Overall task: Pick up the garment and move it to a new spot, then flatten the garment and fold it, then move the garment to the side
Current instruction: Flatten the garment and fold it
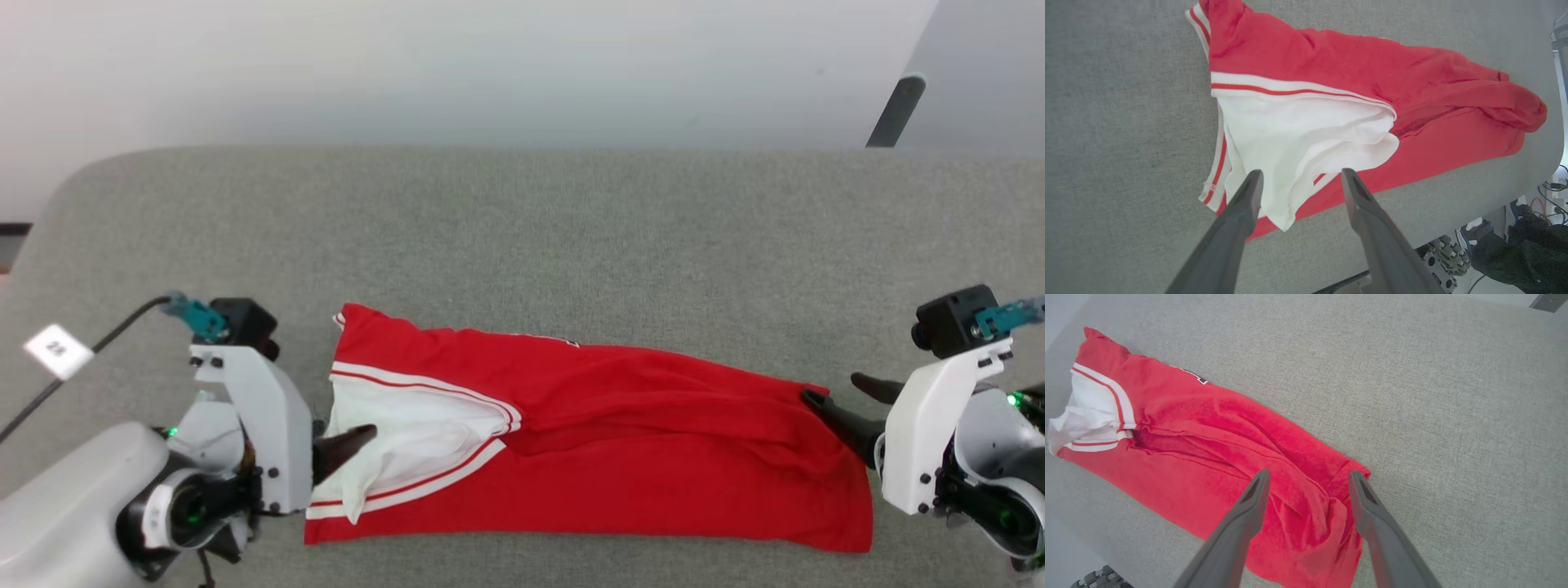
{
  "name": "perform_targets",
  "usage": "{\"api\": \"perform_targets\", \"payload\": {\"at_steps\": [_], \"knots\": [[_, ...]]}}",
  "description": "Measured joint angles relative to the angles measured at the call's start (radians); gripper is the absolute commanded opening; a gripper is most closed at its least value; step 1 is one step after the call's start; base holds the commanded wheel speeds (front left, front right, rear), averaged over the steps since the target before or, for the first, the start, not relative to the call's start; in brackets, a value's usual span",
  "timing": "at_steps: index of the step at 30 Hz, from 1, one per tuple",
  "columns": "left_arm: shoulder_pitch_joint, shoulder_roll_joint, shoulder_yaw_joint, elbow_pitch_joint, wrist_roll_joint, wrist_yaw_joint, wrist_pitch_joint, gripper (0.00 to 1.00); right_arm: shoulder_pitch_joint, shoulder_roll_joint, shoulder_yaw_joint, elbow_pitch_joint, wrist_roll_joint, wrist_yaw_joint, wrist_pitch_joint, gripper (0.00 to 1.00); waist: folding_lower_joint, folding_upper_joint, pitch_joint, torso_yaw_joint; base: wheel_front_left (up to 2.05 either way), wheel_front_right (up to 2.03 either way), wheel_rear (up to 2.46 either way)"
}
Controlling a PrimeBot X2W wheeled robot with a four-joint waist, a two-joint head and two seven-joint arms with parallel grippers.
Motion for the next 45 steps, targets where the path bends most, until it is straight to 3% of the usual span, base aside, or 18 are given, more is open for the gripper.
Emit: {"api": "perform_targets", "payload": {"at_steps": [5, 24, 32, 45], "knots": [[0.044, 0.034, 0.031, -0.019, 0.024, 0.007, -0.11, 1.0, 0.058, 0.029, -0.049, -0.019, -0.01, 0.0, 0.003, 1.0, 0.0, 0.0, -0.041, 0.001, 0.0, 0.0, 0.0], [0.361, 0.072, 0.191, -0.09, 0.096, -0.037, -0.749, 1.0, 0.309, 0.185, -0.364, -0.097, -0.122, 0.0, 0.022, 1.0, 0.0, 0.0, -0.135, 0.021, 0.0, 0.0, 0.0], [0.48, 0.027, 0.291, -0.078, 0.15, -0.041, -0.804, 1.0, 0.321, 0.216, -0.431, -0.088, -0.15, 0.0, 0.077, 1.0, 0.0, 0.0, -0.131, 0.05, 0.0, 0.0, 0.0], [0.667, -0.161, 0.578, -0.078, 0.372, -0.103, -0.806, 1.0, 0.251, 0.235, -0.475, 0.008, -0.195, 0.0, 0.156, 1.0, 0.0, 0.0, -0.1, 0.119, 0.0, 0.0, 0.0]]}}
